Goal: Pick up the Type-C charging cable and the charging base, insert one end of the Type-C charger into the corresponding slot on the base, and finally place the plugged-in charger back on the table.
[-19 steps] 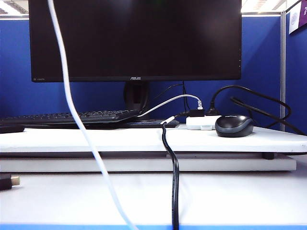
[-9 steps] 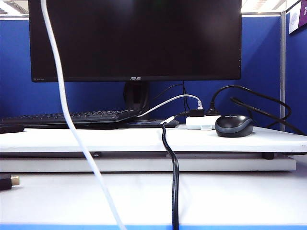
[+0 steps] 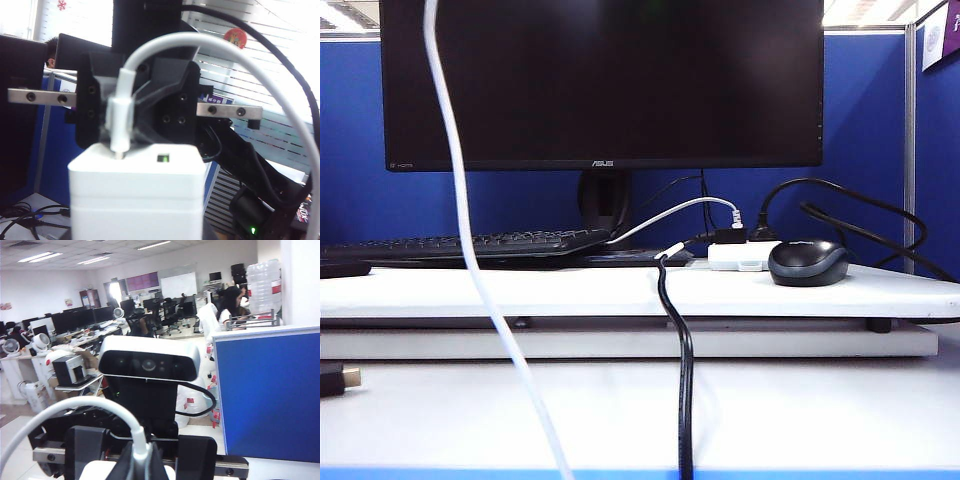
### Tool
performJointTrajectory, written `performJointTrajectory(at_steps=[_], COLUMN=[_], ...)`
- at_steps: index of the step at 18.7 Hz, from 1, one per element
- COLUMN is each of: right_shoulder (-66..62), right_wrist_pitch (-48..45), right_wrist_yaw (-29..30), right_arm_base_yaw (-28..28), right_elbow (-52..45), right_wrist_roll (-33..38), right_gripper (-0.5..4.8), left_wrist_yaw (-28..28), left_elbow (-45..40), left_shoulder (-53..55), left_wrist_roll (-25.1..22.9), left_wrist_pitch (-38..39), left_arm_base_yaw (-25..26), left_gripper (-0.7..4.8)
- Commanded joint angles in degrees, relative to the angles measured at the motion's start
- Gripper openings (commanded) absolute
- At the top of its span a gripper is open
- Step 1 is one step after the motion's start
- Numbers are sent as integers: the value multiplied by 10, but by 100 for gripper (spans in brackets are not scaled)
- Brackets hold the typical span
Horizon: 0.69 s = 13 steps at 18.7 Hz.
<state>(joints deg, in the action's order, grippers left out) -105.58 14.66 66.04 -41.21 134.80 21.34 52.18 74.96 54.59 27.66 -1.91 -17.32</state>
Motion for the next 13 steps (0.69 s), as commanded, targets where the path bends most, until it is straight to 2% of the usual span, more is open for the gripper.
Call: performJointTrajectory(at_steps=[1, 3, 7, 8, 11, 13], right_shoulder=[-8, -8, 0, 3, 9, 17], right_wrist_pitch=[62, 78, 78, 79, 164, 169], right_wrist_yaw=[15, -1, -17, -15, 7, 7], right_arm_base_yaw=[-6, -5, 0, 1, 8, 15], right_elbow=[-6, -6, -6, -6, -6, -6], right_wrist_roll=[-1, -2, -2, -17, -52, -84], right_gripper=[-5, -5, -5, -5, -5, -5], left_wrist_yaw=[-67, -92, -102, -112, -112, -117], left_elbow=[10, 10, 10, 10, 10, 10], left_shoulder=[-8, -14, -19, -19, -22, -26], left_wrist_roll=[-5, -15, -17, -17, -14, -13], left_wrist_pitch=[-77, -77, -79, -80, -81, -86], left_arm_base_yaw=[1, 1, 1, 1, 1, 1], left_gripper=[-5, -5, -5, -5, -5, -5])
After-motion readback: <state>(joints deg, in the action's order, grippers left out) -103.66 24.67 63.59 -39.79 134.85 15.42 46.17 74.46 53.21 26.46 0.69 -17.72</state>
